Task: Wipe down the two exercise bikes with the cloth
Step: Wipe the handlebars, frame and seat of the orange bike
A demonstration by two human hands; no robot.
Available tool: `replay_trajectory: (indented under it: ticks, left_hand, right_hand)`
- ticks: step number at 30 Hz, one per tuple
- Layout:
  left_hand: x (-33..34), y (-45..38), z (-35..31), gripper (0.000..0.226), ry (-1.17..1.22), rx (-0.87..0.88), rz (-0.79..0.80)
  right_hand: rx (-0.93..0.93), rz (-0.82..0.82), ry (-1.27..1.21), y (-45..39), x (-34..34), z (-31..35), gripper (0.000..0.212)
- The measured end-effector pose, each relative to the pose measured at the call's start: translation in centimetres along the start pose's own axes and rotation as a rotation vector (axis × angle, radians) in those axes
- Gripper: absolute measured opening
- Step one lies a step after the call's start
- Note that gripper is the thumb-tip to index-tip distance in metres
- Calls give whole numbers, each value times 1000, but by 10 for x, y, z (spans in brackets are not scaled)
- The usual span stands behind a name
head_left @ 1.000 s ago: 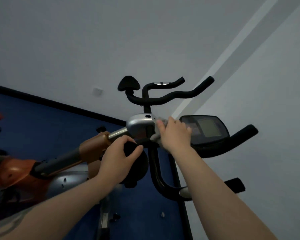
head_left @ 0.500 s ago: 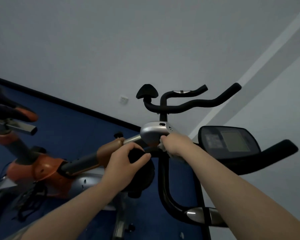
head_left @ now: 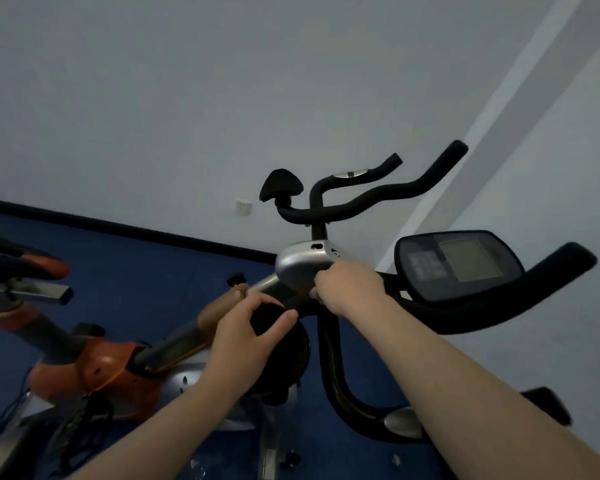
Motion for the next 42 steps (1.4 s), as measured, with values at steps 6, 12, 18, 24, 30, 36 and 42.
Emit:
replay_trajectory:
  ticks: [6, 12, 18, 24, 30, 36, 42]
  left_hand:
    - [-10, -14, 17, 48, -68, 37, 192]
    - [11, -26, 47, 69, 209, -185, 587]
    - [18, -40, 45, 57, 302, -117, 878]
    - [26, -64, 34, 75, 153, 104, 953]
    - [26, -54, 41, 75, 201, 73, 978]
    - [28, -48, 39, 69, 293, 40, 952]
    - [31, -46, 44, 73, 303, -4, 998]
  right_hand:
    - [41, -180, -513, 20, 2, -22, 33]
    - [-164, -580, -624, 51, -7, -3, 27]
    - [52, -412, -561, 39, -2, -34, 36]
    - [25, -637, -510, 61, -2, 13, 20]
    - [498, -755, -631, 73, -8, -56, 20]
    - [509, -544, -671, 71, 0, -41, 38]
    - [496, -515, -692, 68, -3, -28, 24]
Point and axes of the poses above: each hand's wrist, its own y-axis away from the middle knuckle, its own x-axis out of the palm, z = x × y, the point moved 6 cm from there along -y, towards the middle knuckle, and after that the axes turned 13 degrees about x, right-handed, at the moved point
